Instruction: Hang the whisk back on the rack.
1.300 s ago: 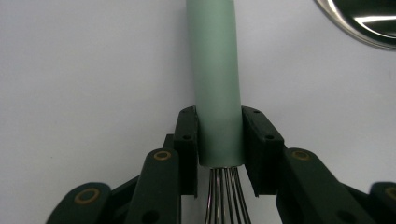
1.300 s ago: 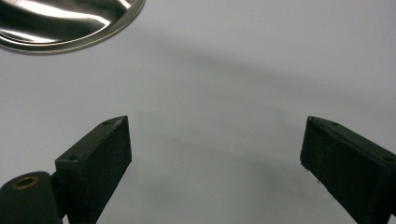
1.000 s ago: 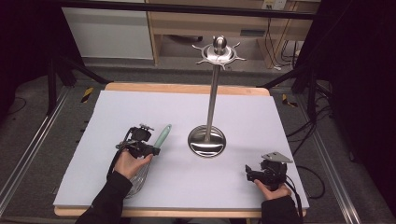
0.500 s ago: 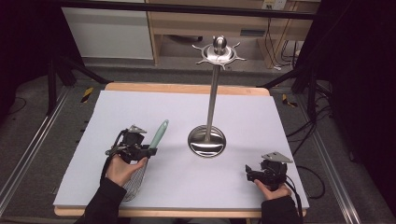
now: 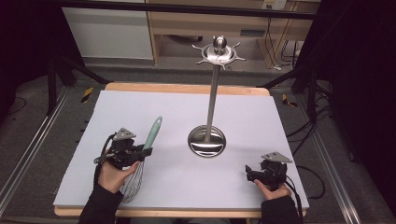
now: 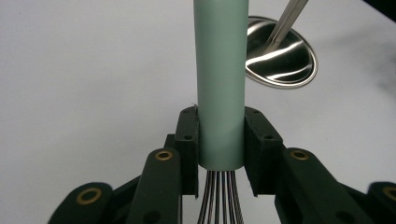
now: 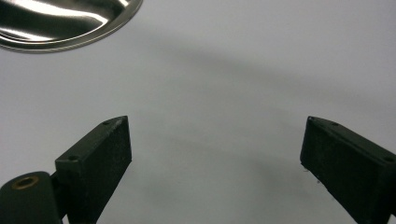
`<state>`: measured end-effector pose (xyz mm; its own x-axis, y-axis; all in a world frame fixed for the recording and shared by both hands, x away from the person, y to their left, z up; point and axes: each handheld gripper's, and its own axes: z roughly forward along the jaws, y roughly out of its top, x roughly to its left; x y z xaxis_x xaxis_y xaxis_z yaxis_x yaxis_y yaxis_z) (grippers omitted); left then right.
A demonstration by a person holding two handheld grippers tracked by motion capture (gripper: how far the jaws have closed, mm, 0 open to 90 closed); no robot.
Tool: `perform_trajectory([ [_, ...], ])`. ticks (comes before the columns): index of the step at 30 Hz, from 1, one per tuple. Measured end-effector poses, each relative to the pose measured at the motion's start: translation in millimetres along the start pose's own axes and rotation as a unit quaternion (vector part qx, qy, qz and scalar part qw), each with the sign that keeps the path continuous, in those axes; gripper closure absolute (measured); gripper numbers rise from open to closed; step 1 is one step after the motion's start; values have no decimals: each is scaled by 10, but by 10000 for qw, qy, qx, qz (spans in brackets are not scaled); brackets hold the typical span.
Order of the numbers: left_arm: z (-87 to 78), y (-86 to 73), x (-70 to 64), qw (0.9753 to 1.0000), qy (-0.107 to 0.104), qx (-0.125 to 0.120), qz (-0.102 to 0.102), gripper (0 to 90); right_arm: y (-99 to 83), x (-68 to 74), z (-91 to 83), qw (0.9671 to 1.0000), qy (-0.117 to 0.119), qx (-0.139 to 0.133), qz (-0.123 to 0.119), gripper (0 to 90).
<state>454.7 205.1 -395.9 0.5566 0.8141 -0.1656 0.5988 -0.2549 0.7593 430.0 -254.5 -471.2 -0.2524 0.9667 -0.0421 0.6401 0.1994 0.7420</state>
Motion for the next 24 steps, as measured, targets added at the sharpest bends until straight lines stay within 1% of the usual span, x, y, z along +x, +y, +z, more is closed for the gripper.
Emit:
perform_trajectory([
  [3,-66,-4,-21,9999,-3,-137,33,692,1,-7,-5,10000,6,-24,-19,92],
  [9,-176,-10,-38,9991,-30,-413,33,692,2,-2,-6,10000,9,-20,-18,92],
  [11,-205,-14,-50,9986,-28,-523,54,692,3,2,-8,10000,14,-22,17,92],
  [16,-279,-5,-94,9968,-32,-788,139,692,4,0,-11,10000,5,-18,8,92],
  [22,-333,30,-145,9950,-39,-961,257,692,4,1,-9,10000,13,-16,19,92],
  [24,-350,50,-162,9941,-46,-1043,279,692,4,-7,-5,10000,-1,-14,-29,92],
])
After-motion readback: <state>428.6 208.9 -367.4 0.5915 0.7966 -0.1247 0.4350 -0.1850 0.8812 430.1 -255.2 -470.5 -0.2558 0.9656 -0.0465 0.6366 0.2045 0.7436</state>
